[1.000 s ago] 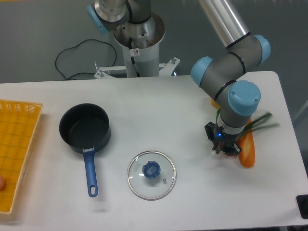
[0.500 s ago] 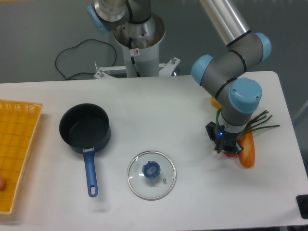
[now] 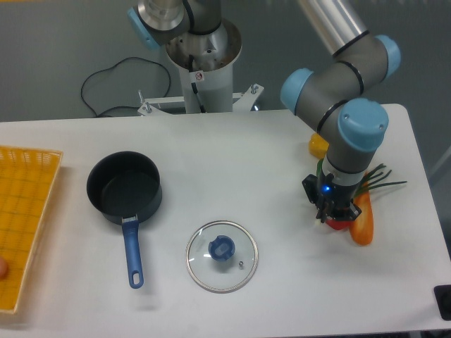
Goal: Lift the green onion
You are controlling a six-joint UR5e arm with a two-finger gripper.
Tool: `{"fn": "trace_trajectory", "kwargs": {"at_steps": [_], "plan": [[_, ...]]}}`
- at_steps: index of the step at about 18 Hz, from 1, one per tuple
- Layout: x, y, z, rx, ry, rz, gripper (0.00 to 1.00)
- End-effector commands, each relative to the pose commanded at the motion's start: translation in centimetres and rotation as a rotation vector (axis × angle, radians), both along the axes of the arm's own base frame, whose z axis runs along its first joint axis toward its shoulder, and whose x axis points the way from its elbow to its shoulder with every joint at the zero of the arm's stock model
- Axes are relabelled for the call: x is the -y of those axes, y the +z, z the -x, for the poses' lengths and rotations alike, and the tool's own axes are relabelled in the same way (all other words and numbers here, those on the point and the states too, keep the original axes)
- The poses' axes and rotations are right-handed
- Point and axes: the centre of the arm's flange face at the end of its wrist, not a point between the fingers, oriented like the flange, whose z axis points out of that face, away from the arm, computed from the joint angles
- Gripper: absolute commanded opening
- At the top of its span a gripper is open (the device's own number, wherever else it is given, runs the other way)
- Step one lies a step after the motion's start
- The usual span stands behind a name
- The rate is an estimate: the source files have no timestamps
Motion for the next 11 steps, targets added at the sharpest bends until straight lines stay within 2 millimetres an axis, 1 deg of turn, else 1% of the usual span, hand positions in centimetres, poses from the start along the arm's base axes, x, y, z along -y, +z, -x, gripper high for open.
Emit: {"fn": "trace_trajectory", "kwargs": {"at_steps": [4, 7, 11], "plan": [[-0.7, 3.3, -1.5, -0.001, 0.058, -0.073, 0.1], [-2.1, 5.1, -3.4, -0.006, 0.079, -0.097, 0.1], [-3.9, 6.1, -5.2, 0.004, 0.116, -0.111, 0.1]]}}
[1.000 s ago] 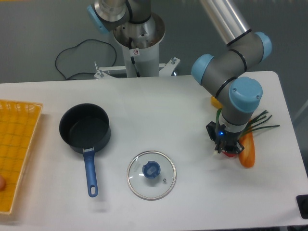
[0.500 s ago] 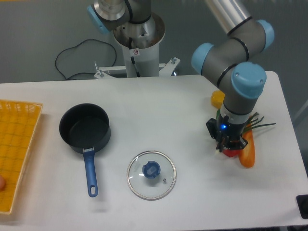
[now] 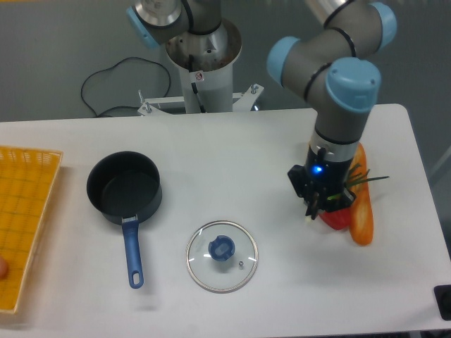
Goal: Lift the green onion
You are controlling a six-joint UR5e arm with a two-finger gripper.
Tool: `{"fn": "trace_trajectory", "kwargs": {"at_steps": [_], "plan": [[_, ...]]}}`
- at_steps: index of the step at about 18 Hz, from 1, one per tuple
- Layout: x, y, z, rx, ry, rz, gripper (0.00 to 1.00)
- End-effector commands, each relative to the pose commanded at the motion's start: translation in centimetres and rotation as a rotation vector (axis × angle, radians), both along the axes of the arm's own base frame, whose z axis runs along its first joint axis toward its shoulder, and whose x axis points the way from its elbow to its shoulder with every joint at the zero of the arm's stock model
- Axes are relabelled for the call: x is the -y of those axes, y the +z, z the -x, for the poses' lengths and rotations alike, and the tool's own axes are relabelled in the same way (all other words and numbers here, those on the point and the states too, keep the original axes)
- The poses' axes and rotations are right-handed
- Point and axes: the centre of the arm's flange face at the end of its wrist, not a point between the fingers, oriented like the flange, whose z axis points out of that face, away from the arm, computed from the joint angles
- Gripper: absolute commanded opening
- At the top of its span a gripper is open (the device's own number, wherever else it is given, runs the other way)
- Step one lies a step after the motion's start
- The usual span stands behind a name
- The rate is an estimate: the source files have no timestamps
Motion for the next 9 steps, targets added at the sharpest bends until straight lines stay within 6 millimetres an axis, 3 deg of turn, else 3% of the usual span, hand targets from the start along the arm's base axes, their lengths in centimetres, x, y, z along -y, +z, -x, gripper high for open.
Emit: {"fn": "trace_trajectory", "kwargs": {"at_steps": [3, 9], "plan": [[-0.8, 1.6, -1.3, -0.005, 0.023, -0.018, 0.1], [-0.6, 1.9, -2.1, 0.021, 0.022, 0.004, 0.1]]}}
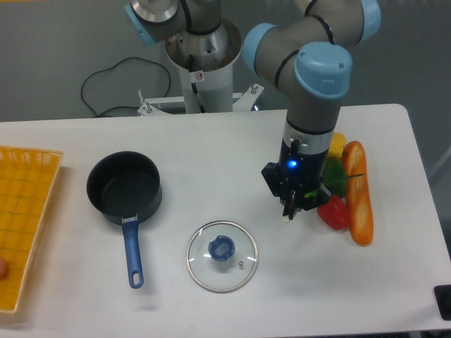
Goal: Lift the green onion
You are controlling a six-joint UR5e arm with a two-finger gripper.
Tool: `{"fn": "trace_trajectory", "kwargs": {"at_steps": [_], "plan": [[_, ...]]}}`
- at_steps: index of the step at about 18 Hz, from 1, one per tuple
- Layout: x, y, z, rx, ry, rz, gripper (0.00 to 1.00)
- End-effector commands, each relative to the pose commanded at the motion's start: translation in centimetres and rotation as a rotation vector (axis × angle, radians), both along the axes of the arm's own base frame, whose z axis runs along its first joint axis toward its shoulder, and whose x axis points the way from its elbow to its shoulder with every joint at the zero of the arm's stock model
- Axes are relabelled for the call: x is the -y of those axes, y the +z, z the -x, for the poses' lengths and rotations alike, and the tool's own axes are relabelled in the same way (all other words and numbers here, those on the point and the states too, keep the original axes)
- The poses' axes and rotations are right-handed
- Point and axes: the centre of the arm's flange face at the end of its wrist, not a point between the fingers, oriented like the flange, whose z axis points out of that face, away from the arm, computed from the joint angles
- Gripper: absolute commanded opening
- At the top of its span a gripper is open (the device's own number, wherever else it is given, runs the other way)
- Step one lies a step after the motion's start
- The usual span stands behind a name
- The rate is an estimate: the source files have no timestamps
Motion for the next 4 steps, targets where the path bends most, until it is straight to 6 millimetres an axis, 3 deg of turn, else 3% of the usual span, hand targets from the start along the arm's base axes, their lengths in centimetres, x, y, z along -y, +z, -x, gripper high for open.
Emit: {"fn": "trace_trajectory", "kwargs": {"at_steps": [4], "plan": [[-0.45, 0.05, -0.34, -0.002, -0.007, 0.0, 0.1]]}}
